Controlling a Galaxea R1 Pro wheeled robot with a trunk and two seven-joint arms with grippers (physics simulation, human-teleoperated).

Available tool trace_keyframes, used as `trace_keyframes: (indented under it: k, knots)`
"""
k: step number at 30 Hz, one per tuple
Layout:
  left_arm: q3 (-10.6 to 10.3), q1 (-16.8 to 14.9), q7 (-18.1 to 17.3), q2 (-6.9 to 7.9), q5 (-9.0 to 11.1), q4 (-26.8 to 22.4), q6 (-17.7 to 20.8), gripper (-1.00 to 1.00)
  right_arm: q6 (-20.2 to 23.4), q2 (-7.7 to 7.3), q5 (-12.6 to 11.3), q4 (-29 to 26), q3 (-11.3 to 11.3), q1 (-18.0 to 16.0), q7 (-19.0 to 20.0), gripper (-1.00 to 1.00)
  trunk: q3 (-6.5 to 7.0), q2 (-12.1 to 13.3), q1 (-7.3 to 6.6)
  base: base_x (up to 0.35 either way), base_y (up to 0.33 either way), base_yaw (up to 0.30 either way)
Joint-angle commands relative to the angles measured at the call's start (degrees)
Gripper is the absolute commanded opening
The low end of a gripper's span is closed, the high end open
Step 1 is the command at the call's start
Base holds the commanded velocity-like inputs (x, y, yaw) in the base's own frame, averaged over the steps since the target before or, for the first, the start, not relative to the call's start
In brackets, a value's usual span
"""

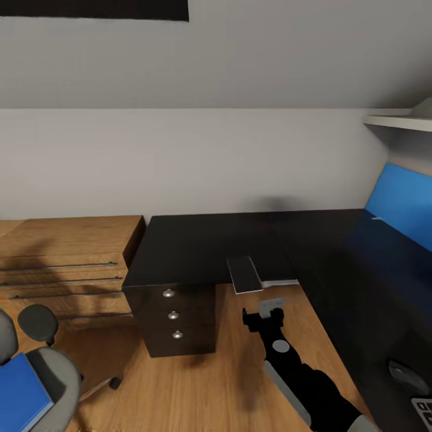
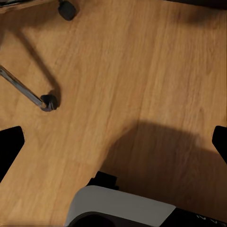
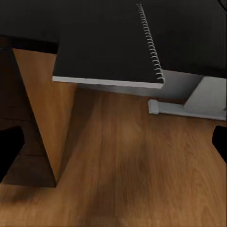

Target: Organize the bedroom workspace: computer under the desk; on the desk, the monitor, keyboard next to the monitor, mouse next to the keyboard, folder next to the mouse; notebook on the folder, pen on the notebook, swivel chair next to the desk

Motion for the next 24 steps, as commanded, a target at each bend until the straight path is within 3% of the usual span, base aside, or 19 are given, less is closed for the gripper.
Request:
trace_keyframes:
  k: [1,4,8,11,14,17,24]
  knots:
    - [0.0,0.0,-0.1,-0.02,0.5,-0.1,-0.1,1.0,-0.7,-0.07,-0.3,0.2,0.8,-0.1,-0.5,1.0,-0.12,0.0,0.0,0.0,0.0,0.183]
    - [0.1,0.0,-0.1,0.01,0.5,-0.1,-0.1,1.0,-5.5,0.34,-0.4,2.4,2.2,-0.1,-0.4,1.0,-0.34,0.0,0.0,0.0,0.0,0.181]
    - [0.1,0.0,-0.1,0.17,0.5,-0.1,-0.1,1.0,-11.7,2.97,-0.5,8.3,2.9,-0.1,-0.4,1.0,-0.63,0.0,0.0,0.0,0.0,0.177]
    - [0.1,0.0,0.0,0.52,0.5,-0.1,-0.1,1.0,-16.9,5.94,-0.4,17.8,3.1,-0.1,-0.2,1.0,-0.85,0.0,0.0,0.0,0.0,0.174]
    - [0.1,0.0,0.0,0.62,0.5,-0.1,0.1,1.0,-20.7,7.9,-0.3,24.6,3.1,-0.1,0.0,1.0,-1.07,0.0,0.0,0.0,0.0,0.172]
    - [0.1,0.0,0.0,0.69,0.5,-0.1,0.3,1.0,-27.9,10.53,-0.4,36.1,3.1,-0.1,0.2,1.0,-1.29,0.0,0.0,0.0,0.0,0.171]
    - [0.1,0.0,0.1,0.78,0.5,-0.1,1.0,1.0,-37.7,12.44,-0.6,52.3,3.1,-0.1,2.6,1.0,-1.43,0.4,-0.22,0.0,0.0,0.106]
